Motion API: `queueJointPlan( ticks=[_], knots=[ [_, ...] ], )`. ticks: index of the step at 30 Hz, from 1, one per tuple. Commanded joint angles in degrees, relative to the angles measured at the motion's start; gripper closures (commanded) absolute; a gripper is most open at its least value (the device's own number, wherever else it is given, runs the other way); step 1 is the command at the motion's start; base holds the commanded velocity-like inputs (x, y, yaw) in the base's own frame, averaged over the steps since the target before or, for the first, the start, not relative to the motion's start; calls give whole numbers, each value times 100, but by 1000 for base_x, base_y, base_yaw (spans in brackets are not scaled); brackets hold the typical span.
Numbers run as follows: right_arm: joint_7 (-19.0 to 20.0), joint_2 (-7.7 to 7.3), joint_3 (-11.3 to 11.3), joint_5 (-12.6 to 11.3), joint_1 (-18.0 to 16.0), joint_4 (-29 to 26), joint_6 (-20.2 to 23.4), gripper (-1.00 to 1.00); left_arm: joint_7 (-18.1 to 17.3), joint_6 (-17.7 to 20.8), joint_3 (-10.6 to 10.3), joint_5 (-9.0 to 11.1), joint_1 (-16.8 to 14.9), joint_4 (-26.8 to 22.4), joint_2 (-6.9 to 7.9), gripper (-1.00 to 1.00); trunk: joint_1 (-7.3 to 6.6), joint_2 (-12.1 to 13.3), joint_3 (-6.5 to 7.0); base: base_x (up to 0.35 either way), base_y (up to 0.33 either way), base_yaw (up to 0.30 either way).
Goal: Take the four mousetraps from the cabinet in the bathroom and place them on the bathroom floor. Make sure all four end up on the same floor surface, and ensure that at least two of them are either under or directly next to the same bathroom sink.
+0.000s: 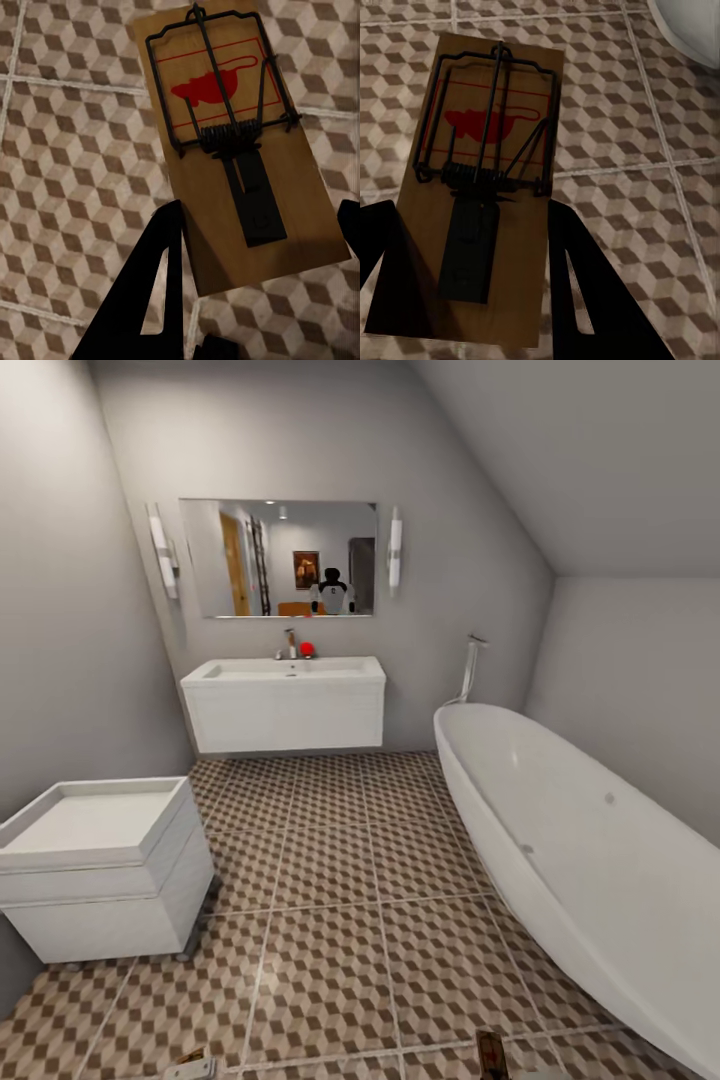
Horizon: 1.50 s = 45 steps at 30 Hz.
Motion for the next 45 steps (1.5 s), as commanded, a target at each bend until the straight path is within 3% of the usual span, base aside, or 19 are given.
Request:
queueJointPlan(
  ticks=[1, 20, 45],
  knots=[
    [11, -1, 7, -37, -4, 5, -19, 100, -1, -33, -49, 35, -9, 21, -3, 100, 1, -3, -6, 133, -123, 0],
    [11, -1, 7, -37, -3, 5, -19, 100, -1, -34, -49, 35, -10, 21, -3, 100, 1, -3, -6, 133, -78, 204],
    [11, -1, 7, -37, -3, 5, -19, 100, -1, -34, -49, 35, -9, 21, -3, 100, 1, -3, -6, 133, 0, -49]
  ],
)
